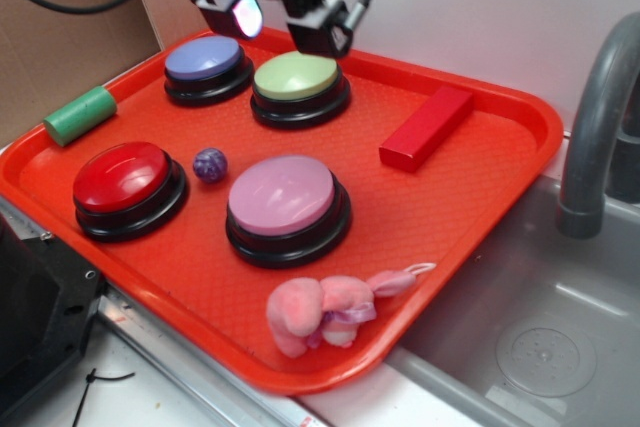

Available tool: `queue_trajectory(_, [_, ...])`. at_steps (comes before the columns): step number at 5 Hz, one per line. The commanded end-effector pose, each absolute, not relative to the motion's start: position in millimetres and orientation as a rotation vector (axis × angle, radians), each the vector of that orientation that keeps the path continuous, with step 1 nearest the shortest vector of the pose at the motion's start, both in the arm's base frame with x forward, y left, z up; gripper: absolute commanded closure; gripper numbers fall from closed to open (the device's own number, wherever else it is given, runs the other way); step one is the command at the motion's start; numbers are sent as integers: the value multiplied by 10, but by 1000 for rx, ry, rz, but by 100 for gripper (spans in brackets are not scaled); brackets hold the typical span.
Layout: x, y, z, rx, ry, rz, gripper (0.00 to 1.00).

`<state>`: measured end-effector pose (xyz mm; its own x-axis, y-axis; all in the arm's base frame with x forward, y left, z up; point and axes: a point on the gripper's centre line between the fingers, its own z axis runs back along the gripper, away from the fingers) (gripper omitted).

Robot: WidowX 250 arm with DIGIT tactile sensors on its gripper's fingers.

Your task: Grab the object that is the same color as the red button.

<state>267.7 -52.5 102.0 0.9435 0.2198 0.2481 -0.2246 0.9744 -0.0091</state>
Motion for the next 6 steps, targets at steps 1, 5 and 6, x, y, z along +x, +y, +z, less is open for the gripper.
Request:
queue_trajectory(1, [3094,-822,805,-131,-286,174,0])
queue_trajectory(5, [3262,-1133,285,3,-236,114,100])
queue_trajectory(6, [3210,-1100,361,24,-229,129,100])
